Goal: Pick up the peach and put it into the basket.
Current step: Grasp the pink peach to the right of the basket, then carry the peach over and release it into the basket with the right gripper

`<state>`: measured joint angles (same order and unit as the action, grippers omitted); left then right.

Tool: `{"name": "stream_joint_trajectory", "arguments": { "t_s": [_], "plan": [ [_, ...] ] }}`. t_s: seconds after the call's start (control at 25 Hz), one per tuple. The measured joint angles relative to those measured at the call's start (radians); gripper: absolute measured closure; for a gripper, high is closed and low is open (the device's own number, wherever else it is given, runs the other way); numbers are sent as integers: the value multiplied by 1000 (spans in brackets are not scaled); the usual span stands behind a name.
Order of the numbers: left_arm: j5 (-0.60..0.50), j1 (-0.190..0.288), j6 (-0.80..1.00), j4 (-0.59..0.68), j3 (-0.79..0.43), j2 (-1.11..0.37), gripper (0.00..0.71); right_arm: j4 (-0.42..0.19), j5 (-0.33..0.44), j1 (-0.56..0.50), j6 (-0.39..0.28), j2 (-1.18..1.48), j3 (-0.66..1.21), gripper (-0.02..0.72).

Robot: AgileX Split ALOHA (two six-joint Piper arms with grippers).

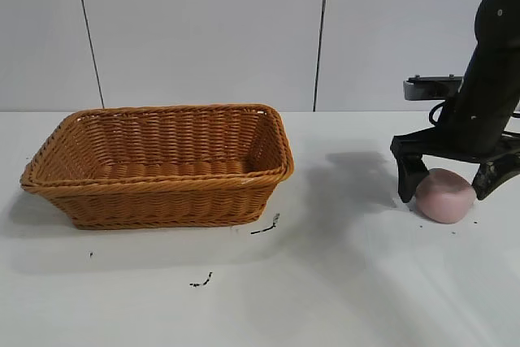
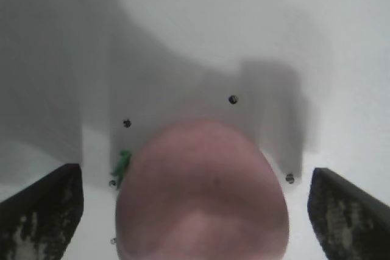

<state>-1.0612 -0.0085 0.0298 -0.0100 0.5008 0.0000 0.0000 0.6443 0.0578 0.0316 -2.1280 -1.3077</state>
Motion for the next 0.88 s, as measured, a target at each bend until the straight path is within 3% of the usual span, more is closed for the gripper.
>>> {"name": "stream_joint_trajectory", "arguments": {
  "t_s": [0.08, 0.24, 0.28, 0.56, 0.88],
  "plan": [
    [0, 0, 0, 0, 0, 0, 17, 0, 7, 0, 0, 0, 0, 162],
    [0, 0, 0, 0, 0, 0, 17, 5, 25, 0, 0, 9, -3, 617],
    [0, 0, 0, 0, 0, 0, 17, 7, 28, 0, 0, 13, -6, 680],
    [0, 0, 0, 0, 0, 0, 17, 8, 72, 0, 0, 115, -6, 701],
    [0, 0, 0, 0, 0, 0, 17, 16, 243, 0, 0, 227, -185, 701]
  ]
}}
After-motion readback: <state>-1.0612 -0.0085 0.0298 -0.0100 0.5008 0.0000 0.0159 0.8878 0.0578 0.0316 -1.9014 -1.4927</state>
